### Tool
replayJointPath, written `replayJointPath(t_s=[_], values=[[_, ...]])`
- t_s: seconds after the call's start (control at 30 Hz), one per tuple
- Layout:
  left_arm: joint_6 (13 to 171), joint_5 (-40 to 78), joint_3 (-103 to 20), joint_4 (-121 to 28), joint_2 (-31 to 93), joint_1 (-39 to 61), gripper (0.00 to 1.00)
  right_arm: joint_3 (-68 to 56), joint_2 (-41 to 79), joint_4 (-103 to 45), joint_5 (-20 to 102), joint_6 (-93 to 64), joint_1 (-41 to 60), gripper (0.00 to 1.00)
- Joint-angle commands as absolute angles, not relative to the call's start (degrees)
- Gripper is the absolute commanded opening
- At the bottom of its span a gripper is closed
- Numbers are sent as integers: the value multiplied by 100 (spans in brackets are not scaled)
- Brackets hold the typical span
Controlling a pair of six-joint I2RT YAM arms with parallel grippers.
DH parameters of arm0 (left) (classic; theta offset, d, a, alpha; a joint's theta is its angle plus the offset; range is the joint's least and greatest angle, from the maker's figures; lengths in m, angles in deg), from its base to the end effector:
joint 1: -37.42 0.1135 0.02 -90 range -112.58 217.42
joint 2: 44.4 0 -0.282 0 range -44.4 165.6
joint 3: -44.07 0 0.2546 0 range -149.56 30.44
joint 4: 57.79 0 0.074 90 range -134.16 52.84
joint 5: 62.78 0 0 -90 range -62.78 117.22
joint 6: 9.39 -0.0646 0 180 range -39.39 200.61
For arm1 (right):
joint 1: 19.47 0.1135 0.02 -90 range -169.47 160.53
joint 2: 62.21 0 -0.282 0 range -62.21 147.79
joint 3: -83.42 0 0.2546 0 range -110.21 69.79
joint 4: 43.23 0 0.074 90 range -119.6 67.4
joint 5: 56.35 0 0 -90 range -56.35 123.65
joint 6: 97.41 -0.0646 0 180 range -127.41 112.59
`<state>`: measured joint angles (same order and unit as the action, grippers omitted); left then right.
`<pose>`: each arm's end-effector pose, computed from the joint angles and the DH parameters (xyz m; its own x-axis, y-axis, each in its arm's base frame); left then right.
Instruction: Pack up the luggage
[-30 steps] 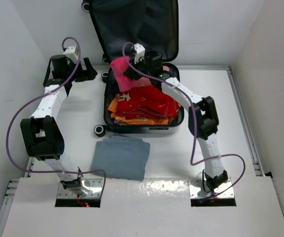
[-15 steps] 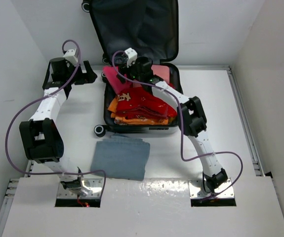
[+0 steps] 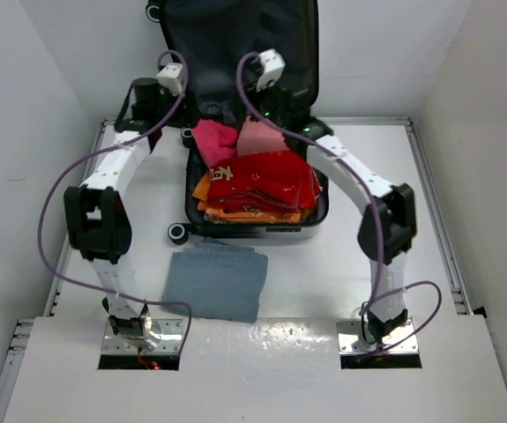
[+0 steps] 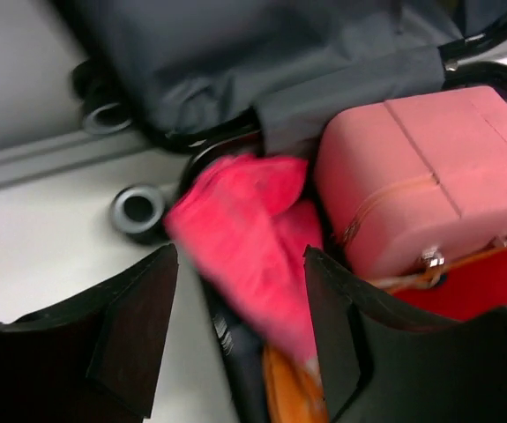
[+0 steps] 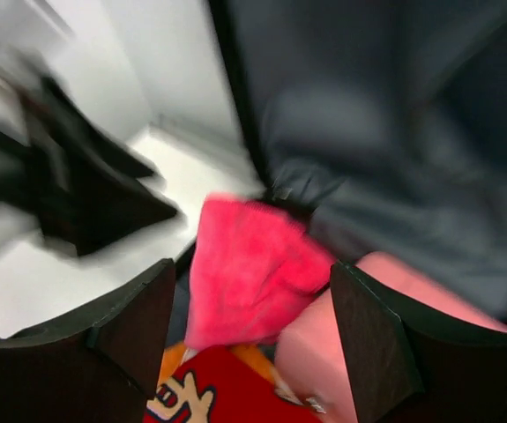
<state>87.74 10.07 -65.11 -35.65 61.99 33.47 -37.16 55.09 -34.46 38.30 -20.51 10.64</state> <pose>0.4795 -0.0522 0.3515 -0.3706 -0.0933 -0.9241 0.2997 0.9297 -0.2141 0.4656 0.2761 0.3654 -0.2098 0.1395 -0.9678 -0.5362 0.8112 0.2332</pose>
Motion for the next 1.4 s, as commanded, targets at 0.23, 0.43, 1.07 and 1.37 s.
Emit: replayJointPath(t_s=[0.23,0.43,1.07,1.37], values=[[9212,2036,-8020,-2440,7916,2565,60,-2908,3844,-2469,3436,-2445,-126,70],[9352,1976,-8022,-2017,8549,2204,59,-2662,3588,-2213,3383,-2569,-505,70],[8537,1159,-6957,-4233,5950,2590,94,-2206,3421,-2081,4235,-2306,-471,70],[3710,-1452,-6318,-245,4210,3188,97,-1143,2789,-1739,4112,-1928,-619,71]])
